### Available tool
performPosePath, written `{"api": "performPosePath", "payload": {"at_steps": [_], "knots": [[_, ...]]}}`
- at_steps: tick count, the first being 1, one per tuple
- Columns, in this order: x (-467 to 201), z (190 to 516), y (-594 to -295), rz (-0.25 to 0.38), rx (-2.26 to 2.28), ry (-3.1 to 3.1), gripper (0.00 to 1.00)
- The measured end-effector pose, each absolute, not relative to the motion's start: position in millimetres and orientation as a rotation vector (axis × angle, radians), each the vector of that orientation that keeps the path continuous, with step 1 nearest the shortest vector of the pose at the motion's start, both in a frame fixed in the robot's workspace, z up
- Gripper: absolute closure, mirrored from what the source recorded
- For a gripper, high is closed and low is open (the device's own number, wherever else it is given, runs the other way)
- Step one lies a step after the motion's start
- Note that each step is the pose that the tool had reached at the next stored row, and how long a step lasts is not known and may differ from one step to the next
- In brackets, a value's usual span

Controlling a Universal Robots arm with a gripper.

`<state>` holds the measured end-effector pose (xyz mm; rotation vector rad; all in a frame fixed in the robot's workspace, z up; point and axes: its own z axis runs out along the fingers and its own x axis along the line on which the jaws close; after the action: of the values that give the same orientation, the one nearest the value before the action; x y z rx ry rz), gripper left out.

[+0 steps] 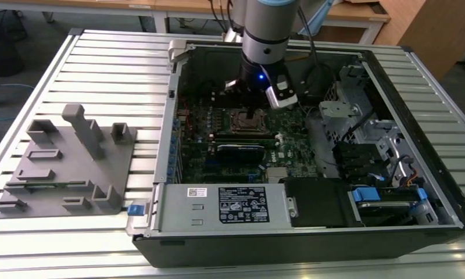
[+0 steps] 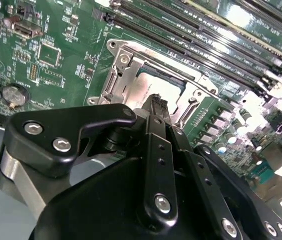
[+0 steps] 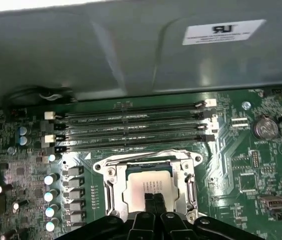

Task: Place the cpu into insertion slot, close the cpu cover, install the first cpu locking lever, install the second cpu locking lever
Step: 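Install the first cpu locking lever, then install the second cpu locking lever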

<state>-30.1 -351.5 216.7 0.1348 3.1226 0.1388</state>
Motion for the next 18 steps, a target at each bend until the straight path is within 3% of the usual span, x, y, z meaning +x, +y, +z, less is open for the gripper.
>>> {"api": "performPosePath", "payload": {"at_steps": [18], "knots": [[-31.0,217.3,-351.5,0.138,0.058,3.127,0.89]]}}
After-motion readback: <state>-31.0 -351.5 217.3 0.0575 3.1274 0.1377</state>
